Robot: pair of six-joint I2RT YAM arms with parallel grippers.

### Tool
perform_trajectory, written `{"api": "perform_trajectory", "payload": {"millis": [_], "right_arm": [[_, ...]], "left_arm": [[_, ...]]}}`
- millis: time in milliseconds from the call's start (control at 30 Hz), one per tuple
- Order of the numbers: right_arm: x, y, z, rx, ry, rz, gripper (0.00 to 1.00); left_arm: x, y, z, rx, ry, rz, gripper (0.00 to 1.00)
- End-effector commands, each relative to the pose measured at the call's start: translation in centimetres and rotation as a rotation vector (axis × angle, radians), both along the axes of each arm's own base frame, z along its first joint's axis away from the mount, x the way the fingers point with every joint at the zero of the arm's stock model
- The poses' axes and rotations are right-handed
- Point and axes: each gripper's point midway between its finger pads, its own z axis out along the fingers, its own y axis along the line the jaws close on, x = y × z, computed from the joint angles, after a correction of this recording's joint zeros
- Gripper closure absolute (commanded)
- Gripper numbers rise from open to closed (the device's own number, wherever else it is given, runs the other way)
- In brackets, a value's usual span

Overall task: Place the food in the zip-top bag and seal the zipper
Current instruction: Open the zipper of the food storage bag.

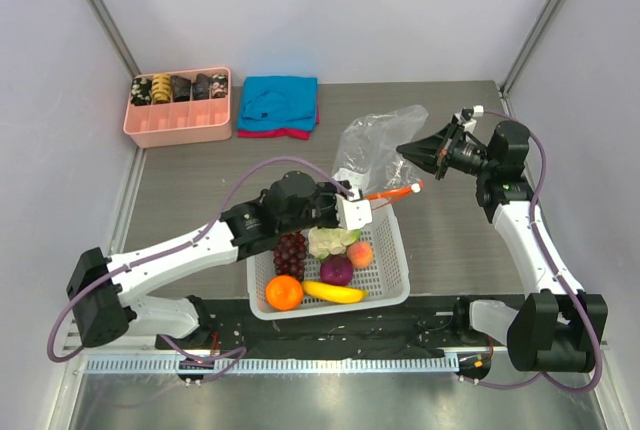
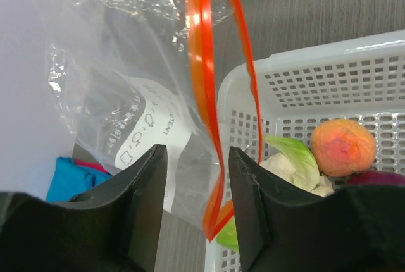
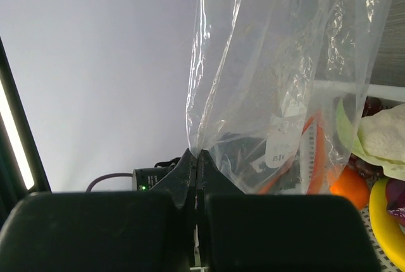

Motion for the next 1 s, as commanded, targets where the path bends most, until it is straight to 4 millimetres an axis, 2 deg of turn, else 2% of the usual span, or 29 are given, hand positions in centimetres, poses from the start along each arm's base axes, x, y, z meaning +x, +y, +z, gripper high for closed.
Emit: {"api": "perform_trajectory", "payload": {"millis": [0,67,100,133,167,200,233,267,300,333,367,400,433,467,500,533,567,600,633,667,733,767,867,967], "right_arm": [[-1.3,0.8,1.5,-0.012,-0.075,0.043,0.99],[-1.2,0.9,1.6,-0.019,-0.088,0.043,0.99],[-1.0,0.9,1.8,-0.024,-0.100,0.041,0.99],[-0.9,0.9,1.8,-0.029,-0.109,0.043,0.99],[-0.6,0.9,1.7,-0.040,-0.121,0.041,0.99],[-0.3,0.9,2.6,-0.051,-0.155,0.039,0.99],[0.0,0.8,2.6,-0.063,-0.154,0.033,0.94],[0.4,0.7,2.8,-0.097,-0.201,0.029,0.86],[1.1,0.5,3.8,-0.116,-0.237,0.018,0.74],[1.8,-0.1,3.5,-0.138,-0.208,-0.004,0.46],[2.5,-0.5,3.6,-0.166,-0.221,-0.020,0.40],[3.6,-1.1,4.5,-0.219,-0.293,-0.032,0.33],[4.2,-1.8,3.9,-0.267,-0.261,-0.059,0.22],[5.0,-3.0,4.1,-0.320,-0.284,-0.092,0.20],[5.7,-3.9,6.1,-0.428,-0.436,-0.109,0.19],[6.0,-4.7,5.2,-0.490,-0.391,-0.126,0.14],[7.0,-6.0,5.6,-0.577,-0.423,-0.185,0.12],[7.5,-7.0,7.5,-0.669,-0.505,-0.236,0.10],[7.4,-7.9,7.8,-0.763,-0.562,-0.254,0.05],[7.9,-9.2,8.3,-0.844,-0.594,-0.315,0.04],[7.9,-10.6,9.3,-0.936,-0.655,-0.388,0.00],[7.1,-11.0,10.1,-0.972,-0.697,-0.415,0.00],[5.8,-10.3,9.7,-1.002,-0.798,-0.361,0.00],[4.7,-8.5,7.5,-0.950,-0.697,-0.264,0.01]], "left_arm": [[1.6,-1.0,4.2,-0.128,-0.013,0.087,0.63],[2.3,-1.1,3.4,-0.122,0.049,0.151,0.72],[2.7,-1.3,4.5,-0.140,0.056,0.174,0.79],[2.7,-1.2,4.1,-0.125,0.089,0.190,0.85],[2.8,-1.4,4.3,-0.143,0.134,0.214,0.96],[3.2,-1.8,5.0,-0.162,0.158,0.233,1.00],[3.3,-1.7,4.7,-0.157,0.198,0.255,1.00],[3.4,-1.8,4.8,-0.188,0.261,0.279,1.00],[4.1,-1.8,5.6,-0.213,0.291,0.302,1.00],[4.5,-1.8,5.9,-0.230,0.323,0.317,1.00],[4.6,-1.5,5.8,-0.235,0.367,0.343,1.00],[5.5,-1.3,7.0,-0.296,0.416,0.380,1.00],[5.8,-1.3,7.0,-0.311,0.456,0.398,1.00],[6.1,-1.1,7.4,-0.335,0.492,0.419,1.00],[6.4,-1.2,8.7,-0.402,0.548,0.447,1.00],[7.4,-0.6,9.2,-0.438,0.573,0.481,1.00],[7.8,-0.4,9.7,-0.471,0.598,0.504,1.00],[8.2,-0.2,10.7,-0.520,0.626,0.531,1.00],[8.9,0.4,11.1,-0.593,0.692,0.588,1.00],[9.5,0.9,11.4,-0.643,0.716,0.647,1.00],[10.2,1.6,12.0,-0.756,0.795,0.765,1.00],[10.5,1.9,12.1,-0.793,0.815,0.805,1.00],[11.1,2.1,11.8,-0.872,0.906,0.904,1.00],[11.5,1.8,11.7,-0.919,0.974,0.952,1.00]]}}
